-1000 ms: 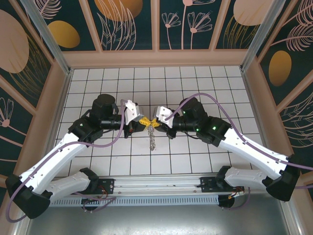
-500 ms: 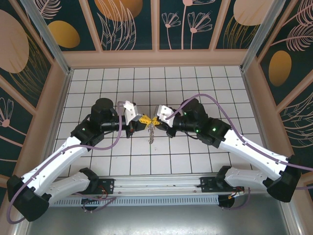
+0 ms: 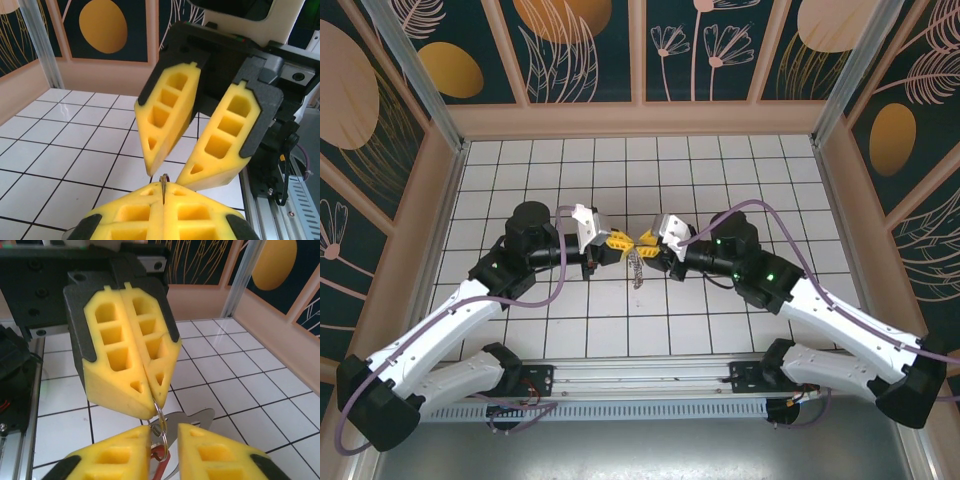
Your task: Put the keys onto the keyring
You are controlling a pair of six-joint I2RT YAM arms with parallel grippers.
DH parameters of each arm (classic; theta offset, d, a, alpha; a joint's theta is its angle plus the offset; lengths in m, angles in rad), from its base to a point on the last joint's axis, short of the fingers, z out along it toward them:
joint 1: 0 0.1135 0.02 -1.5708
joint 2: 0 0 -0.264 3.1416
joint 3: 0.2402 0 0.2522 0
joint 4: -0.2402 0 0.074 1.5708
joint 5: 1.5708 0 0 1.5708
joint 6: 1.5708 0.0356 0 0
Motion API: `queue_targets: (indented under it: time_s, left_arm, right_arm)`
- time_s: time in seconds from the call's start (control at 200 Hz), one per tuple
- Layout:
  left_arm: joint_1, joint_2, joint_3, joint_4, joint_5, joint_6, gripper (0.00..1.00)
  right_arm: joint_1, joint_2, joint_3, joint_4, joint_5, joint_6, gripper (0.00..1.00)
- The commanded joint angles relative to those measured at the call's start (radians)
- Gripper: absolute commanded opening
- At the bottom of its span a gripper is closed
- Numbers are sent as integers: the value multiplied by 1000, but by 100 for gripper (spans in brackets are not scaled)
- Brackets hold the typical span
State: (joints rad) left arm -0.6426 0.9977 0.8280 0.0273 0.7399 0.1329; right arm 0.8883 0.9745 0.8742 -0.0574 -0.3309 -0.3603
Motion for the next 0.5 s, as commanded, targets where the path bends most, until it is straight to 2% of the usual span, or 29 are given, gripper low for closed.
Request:
queue_targets:
  time_s: [0.0, 0.055, 0.31, 0.495]
  left_arm:
    - [-2, -5, -3, 66, 30, -19, 0]
    - [-2, -12, -4, 57, 27, -12, 0]
    - [14, -63, -35, 48, 42, 13, 0]
    - [15, -65, -29, 40, 67, 12, 0]
  right_arm:
    - [-15, -33, -18, 57, -13, 32, 25]
    - [-22, -49, -34, 65, -25, 50, 29]
    - [-45, -109, -85, 63, -167, 100, 31]
    - [-46, -111, -92, 66, -175, 97, 30]
